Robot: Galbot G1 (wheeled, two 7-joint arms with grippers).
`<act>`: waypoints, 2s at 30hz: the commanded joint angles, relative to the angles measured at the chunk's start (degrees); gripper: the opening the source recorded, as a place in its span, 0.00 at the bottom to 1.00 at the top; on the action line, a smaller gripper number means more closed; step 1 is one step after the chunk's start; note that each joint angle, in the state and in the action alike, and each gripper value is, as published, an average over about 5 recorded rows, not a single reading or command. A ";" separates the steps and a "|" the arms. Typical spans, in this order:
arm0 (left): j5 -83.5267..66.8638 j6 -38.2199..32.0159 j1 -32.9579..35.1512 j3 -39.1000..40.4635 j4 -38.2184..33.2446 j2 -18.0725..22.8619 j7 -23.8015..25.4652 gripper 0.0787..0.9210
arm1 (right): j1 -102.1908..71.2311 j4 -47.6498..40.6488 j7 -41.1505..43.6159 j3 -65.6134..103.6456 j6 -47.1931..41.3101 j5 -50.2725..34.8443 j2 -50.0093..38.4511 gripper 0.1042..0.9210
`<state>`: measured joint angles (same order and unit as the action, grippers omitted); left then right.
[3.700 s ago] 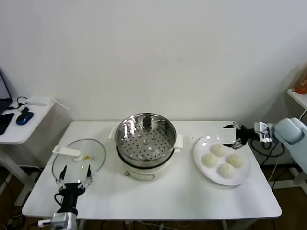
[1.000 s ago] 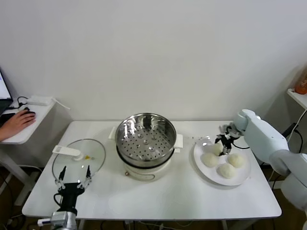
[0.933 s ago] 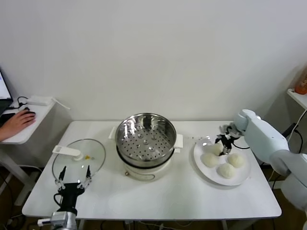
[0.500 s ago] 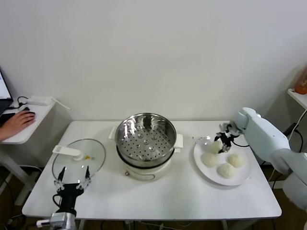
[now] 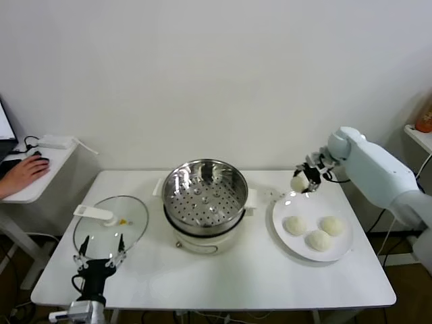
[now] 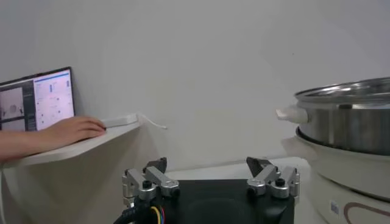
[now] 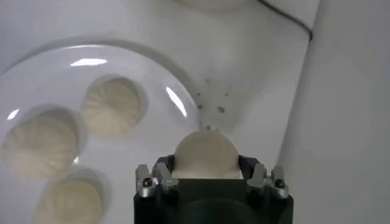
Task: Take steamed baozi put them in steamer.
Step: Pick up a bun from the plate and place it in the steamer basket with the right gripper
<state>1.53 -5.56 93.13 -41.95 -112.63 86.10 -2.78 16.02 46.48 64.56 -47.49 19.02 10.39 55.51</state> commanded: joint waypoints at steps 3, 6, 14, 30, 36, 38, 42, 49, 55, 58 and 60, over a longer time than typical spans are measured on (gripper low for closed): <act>0.44 0.34 0.34 -0.08 -0.78 0.17 -0.11 0.88 | 14.62 22.47 0.25 -12.42 6.35 -1.16 -0.69 0.72; 0.69 0.50 0.40 -0.03 -0.96 0.18 -0.16 0.88 | 16.52 25.83 0.37 -12.97 8.30 1.82 1.58 0.72; 0.91 1.06 0.09 0.12 -1.40 -0.40 -0.20 0.88 | 15.67 27.02 0.29 -11.70 13.17 10.91 11.59 0.73; -0.91 3.32 -0.60 0.37 -5.01 -0.39 -0.07 0.88 | 5.34 9.23 -0.09 -5.60 19.44 27.92 29.10 0.73; -1.16 3.59 -0.60 0.06 -5.78 -0.78 0.05 0.88 | 1.74 3.65 -0.57 -2.78 21.35 32.91 32.11 0.73; -1.19 3.56 -0.61 -0.02 -5.52 -0.86 0.04 0.88 | 0.66 2.45 -0.74 -1.92 21.90 34.17 32.66 0.73; -1.23 3.46 -0.64 -0.04 -4.97 -0.87 0.01 0.88 | -0.90 0.99 -0.92 -0.75 22.27 35.84 33.39 0.73; -1.41 3.38 -0.64 -0.23 -4.46 -0.92 -0.05 0.88 | -2.58 -0.64 -1.06 1.49 23.22 38.96 34.22 0.73; -1.49 3.32 -0.56 -0.23 -4.25 -0.88 -0.10 0.88 | -2.84 -1.40 -1.08 2.14 23.31 39.60 34.11 0.73; -1.48 3.27 -0.55 -0.16 -4.04 -0.78 -0.12 0.88 | -2.90 -2.10 -1.17 2.51 23.41 39.94 34.27 0.73; -1.48 3.23 -0.55 -0.15 -3.93 -0.76 -0.14 0.88 | -2.94 -2.52 -1.26 2.77 23.51 40.22 34.42 0.73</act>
<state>0.16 -2.33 92.57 -42.17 -116.67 85.25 -2.88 14.19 45.94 63.39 -45.96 41.94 48.21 88.88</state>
